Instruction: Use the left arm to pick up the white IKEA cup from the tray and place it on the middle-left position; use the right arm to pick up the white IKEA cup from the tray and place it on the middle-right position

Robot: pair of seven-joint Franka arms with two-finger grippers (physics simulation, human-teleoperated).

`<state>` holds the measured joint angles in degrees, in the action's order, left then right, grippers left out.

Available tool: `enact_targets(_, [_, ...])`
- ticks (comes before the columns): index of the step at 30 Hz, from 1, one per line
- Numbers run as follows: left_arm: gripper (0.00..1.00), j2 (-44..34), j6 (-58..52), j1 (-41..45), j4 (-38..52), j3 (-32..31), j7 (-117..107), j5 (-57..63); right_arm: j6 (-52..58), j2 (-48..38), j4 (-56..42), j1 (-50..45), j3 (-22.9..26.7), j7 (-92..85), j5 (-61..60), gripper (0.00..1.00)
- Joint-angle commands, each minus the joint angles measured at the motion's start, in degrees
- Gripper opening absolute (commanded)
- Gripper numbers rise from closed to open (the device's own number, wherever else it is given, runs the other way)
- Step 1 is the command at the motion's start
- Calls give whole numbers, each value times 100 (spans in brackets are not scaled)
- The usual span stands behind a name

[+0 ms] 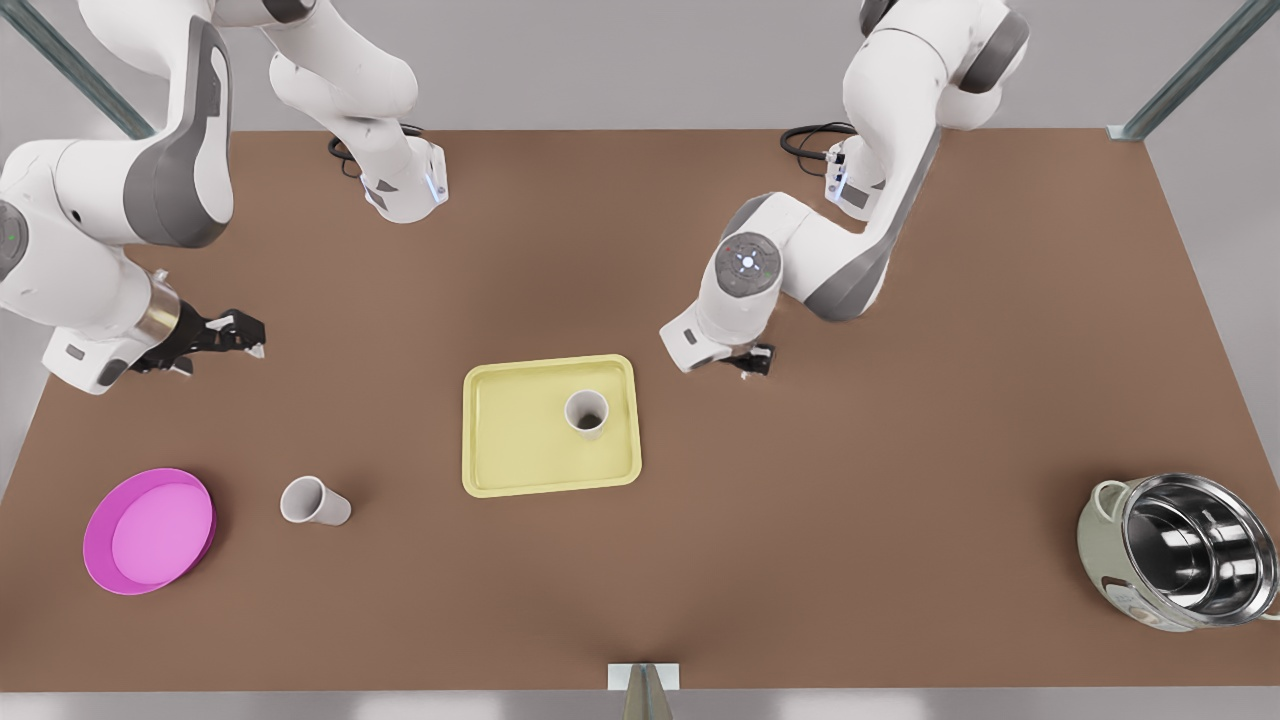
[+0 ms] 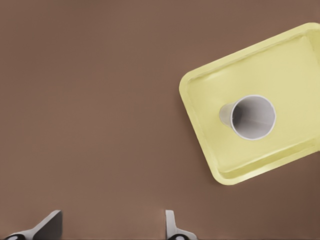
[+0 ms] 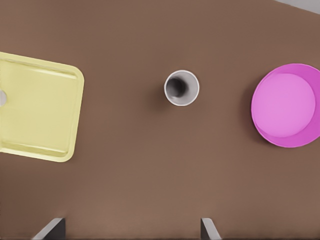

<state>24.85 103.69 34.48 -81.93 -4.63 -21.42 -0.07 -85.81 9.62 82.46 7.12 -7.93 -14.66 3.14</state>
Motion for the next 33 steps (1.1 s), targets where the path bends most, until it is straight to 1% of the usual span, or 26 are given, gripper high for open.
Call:
enact_targets(1, [100, 46, 431, 252, -7, -3, -2893, -160, 231, 5, -2, 0, 2, 517, -6, 100])
enact_targets(2, [100, 221, 854, 463, -7, -3, -3421, -142, 205, 66, -11, 18, 2, 517, 3, 100])
enact_targets(4, [100, 511, 1338, 543, 28, 6, -3755, -89, 205, 58, -19, 18, 11, 543, 11, 100])
enact_targets(6, [100, 828, 1584, 525, 335, 50, -3773, -89, 152, 66, -46, 18, 11, 605, 20, 100])
enact_targets(7, [100, 1170, 1690, 542, 660, 50, -3773, 95, 108, 58, -55, 9, 11, 631, -6, 100])
enact_targets(9, [100, 1566, 1918, 551, 1021, 41, -3773, 245, 108, 58, -63, -8, 2, 666, -6, 100])
enact_targets(10, [100, 1636, 1953, 551, 1126, 50, -3782, 254, 117, 75, -63, -17, 2, 684, 3, 100])
enact_targets(12, [100, 2006, 2577, 604, 1241, 59, -3914, 262, 170, 216, -274, 27, 46, 666, -6, 100])
enact_targets(13, [100, 2111, 2665, 613, 1250, 76, -3922, 543, 161, 216, -362, 35, 82, 658, -15, 100])
enact_targets(14, [100, 2348, 2744, 613, 1548, 94, -3896, 552, 152, 216, -503, 35, 90, 640, -15, 100])
enact_targets(15, [100, 2735, 2735, 630, 2049, 94, -3905, 561, 117, 225, -512, 35, 73, 614, -6, 100])
enact_targets(16, [100, 2762, 2709, 639, 2058, 76, -3914, 675, 117, 260, -503, 27, 47, 622, 38, 100])
enact_targets(18, [100, 2814, 2683, 920, 1988, 103, -4063, 886, 99, 295, -538, 27, 47, 649, 29, 100])
enact_targets(22, [100, 2806, 2384, 1105, 1821, 94, -3966, 913, 99, 295, -556, 44, 64, 622, 38, 100])
enact_targets(25, [100, 2744, 2199, 1114, 1469, 94, -3747, 1080, 99, 286, -556, 35, 90, 631, 38, 100])
enact_targets(33, [100, 2762, 2313, 1105, 1364, 94, -3843, 1053, 99, 286, -635, 36, 90, 631, 38, 100])
